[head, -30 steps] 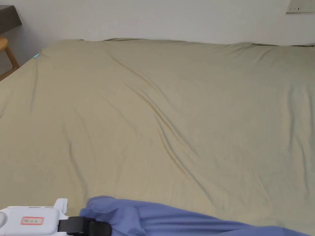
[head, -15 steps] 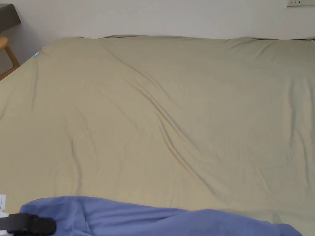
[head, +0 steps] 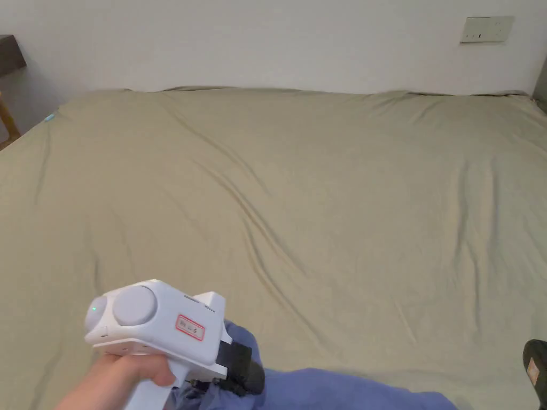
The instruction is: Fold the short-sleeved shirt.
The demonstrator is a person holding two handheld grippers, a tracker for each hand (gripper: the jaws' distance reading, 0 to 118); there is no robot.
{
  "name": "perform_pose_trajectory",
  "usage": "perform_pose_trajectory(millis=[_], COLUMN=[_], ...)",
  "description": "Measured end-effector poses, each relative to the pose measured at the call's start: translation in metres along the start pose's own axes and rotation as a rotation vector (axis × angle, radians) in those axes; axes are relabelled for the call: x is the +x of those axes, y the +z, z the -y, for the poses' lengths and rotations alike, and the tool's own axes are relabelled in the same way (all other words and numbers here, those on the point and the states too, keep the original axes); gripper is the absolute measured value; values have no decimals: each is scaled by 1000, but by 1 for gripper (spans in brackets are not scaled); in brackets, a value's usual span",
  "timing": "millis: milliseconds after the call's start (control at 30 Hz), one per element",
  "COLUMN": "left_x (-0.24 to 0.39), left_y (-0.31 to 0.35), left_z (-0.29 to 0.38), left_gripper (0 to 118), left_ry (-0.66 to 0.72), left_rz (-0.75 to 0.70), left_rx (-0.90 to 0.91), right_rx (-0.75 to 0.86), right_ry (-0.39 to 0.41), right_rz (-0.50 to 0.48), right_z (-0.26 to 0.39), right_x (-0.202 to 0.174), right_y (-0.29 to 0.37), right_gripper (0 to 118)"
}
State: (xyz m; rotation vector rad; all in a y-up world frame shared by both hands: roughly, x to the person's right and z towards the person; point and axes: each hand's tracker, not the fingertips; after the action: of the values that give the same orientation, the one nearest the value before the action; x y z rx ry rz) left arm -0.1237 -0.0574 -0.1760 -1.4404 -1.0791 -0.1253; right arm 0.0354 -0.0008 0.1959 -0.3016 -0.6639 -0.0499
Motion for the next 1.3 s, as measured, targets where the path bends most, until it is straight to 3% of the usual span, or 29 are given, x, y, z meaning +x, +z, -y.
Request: perform_pose_trajectory(millis=[133,167,200,300,400,533,600,633,667,700,767,833,1167,1300], left_x=[22,21,18,12,18,19,12,11,6,1,1,2,58,75], left_y=[-63,-72,-80,-77,-35,43,62,65,61,53,28,-1,-95,-119], left_z=[-3,-2,-2,3,11,33,51,61,70,78,92,106,97,98], left_gripper=[9,14,30,79,83,83,80,68,39,1,0,0,0,0], left_ry=[-40,-56,-71,-4,-34,-112,-133,-136,-146,-164,-173,-202,-328,-365], left_rz=[-62,-110,-143,-59,-29,-82,-199,-263,-298,-345,-457,-472,-259,-236], left_rx=[-73,-72,-70,-68,15,310,491,579,629,661,651,624,496,480], right_rx=[2,5,6,6,-2,-11,-15,-16,-19,-20,-21,-20,-20,-22], right_ry=[-28,-35,-42,-54,-66,-74,-75,-74,-71,-68,-61,-54,-56,-60], right_rz=[38,42,48,65,69,56,39,31,21,11,-7,-18,-3,18], right_z=[4,5,6,8,11,14,14,15,15,15,15,14,16,18], right_x=[16,20,23,29,31,27,24,21,19,17,13,9,16,22], right_y=[9,11,13,15,12,8,5,4,3,2,1,2,9,13], right_gripper=[2,2,2,2,2,2,2,2,2,2,2,2,2,2])
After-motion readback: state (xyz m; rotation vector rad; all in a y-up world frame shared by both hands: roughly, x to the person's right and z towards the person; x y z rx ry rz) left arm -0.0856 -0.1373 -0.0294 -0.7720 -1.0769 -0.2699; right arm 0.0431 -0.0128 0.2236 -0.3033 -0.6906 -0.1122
